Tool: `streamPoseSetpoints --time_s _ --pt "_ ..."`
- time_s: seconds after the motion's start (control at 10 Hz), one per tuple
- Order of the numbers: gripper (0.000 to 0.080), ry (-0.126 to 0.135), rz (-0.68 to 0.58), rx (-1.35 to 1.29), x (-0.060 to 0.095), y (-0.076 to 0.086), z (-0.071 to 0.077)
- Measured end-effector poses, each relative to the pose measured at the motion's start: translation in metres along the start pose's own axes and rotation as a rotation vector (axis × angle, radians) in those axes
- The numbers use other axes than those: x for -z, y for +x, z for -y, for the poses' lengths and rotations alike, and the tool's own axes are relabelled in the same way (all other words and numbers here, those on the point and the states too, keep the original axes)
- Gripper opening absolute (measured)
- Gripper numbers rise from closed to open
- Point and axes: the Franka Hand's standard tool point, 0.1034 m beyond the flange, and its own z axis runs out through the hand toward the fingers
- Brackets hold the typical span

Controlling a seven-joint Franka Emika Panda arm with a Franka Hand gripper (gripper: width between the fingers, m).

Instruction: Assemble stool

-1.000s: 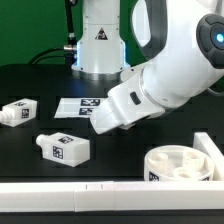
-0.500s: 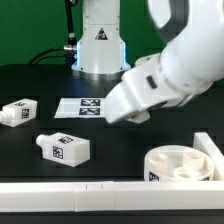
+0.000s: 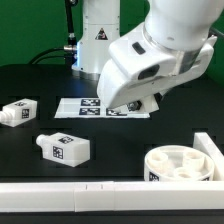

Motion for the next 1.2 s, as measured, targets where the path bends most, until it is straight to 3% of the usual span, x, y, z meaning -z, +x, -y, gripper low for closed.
streamPoseSetpoints --time_s 0.1,0.2,0.3,0.4,0.5,0.7,0.9,1.0,1.2 --pt "0.036 0.005 -0.077 -0.039 0.006 0.006 -0.001" --pt "0.036 0.041 -0.136 -0.125 0.034 0.015 0.002" --pt "0.036 0.074 -0.203 -0.163 0.056 0.024 -0.006" --pt "0.036 0.071 -0.302 -0.18 0.061 0.024 -0.019" --pt "0.036 0.056 -0.334 -0.186 0.055 0.019 -0.018" --pt "0.036 0.014 -0.44 -0.191 0.058 0.024 -0.024" --pt "0.036 0.042 -0.546 -0.23 0.103 0.048 -0.027" --pt "0.036 0.025 -0.608 -0.22 0.116 0.052 -0.036" --pt "0.036 -0.058 -0.745 -0.236 0.108 0.05 -0.047"
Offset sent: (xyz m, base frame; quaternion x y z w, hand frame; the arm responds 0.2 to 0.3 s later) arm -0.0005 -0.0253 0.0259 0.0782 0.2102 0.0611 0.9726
